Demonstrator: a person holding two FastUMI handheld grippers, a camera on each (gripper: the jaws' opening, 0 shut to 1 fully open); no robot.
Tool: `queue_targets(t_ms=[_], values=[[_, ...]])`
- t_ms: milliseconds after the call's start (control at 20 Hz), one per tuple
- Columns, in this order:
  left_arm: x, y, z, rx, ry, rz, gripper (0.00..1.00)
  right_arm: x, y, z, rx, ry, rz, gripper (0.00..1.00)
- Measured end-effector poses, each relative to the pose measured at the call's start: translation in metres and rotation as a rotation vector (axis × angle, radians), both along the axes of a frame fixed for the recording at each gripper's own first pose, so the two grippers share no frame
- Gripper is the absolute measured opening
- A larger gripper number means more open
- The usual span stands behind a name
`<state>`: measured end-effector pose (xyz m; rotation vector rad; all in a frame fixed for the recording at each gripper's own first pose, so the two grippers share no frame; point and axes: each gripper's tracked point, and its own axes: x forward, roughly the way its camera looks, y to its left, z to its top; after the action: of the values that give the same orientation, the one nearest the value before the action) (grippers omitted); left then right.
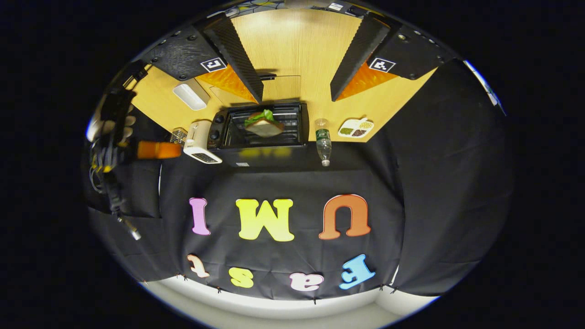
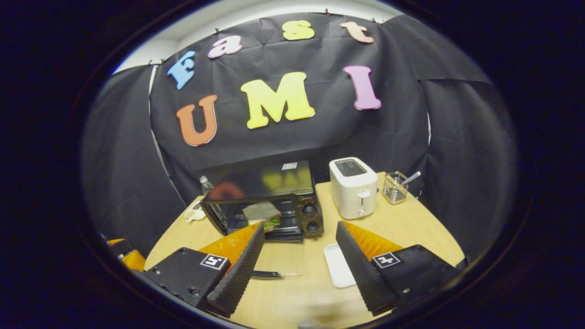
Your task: Open the electric oven with the left hand, put the food in, and close the electric oven.
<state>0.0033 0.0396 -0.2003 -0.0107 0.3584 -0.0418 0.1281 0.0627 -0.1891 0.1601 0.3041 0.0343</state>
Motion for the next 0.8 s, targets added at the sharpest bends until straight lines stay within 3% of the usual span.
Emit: queue_targets(t_ms=[200, 350, 400, 450, 500, 550, 700, 750, 800], values=[[0.012, -0.026, -0.054, -0.029, 0.098, 0.004, 0.97, -0.040, -0.033, 0.056, -0.095, -0.089, -0.002, 1.00], [0.025, -0.047, -0.087, -0.024, 0.137, -0.005, 0.97, -0.059, -0.044, 0.065, -0.122, -0.063, 0.013, 1.00], [0.029, -0.055, -0.096, -0.018, 0.146, -0.012, 0.97, -0.065, -0.046, 0.068, -0.127, -0.056, 0.014, 0.89], [0.033, -0.064, -0.107, -0.014, 0.159, -0.021, 0.97, -0.069, -0.051, 0.072, -0.137, -0.059, 0.013, 1.00], [0.037, -0.071, -0.118, 0.000, 0.172, -0.030, 0.97, -0.074, -0.053, 0.074, -0.150, -0.057, 0.015, 0.90], [0.040, -0.078, -0.130, 0.013, 0.187, -0.042, 0.97, -0.078, -0.056, 0.076, -0.166, -0.058, 0.020, 1.00], [0.048, -0.098, -0.168, 0.017, 0.251, -0.058, 0.97, -0.087, -0.067, 0.080, -0.198, -0.052, 0.027, 1.00], [0.053, -0.101, -0.177, 0.011, 0.259, -0.057, 0.98, -0.089, -0.072, 0.080, -0.205, -0.051, 0.024, 0.90], [0.055, -0.104, -0.187, 0.019, 0.286, -0.057, 0.98, -0.089, -0.078, 0.080, -0.213, -0.047, 0.019, 1.00]])
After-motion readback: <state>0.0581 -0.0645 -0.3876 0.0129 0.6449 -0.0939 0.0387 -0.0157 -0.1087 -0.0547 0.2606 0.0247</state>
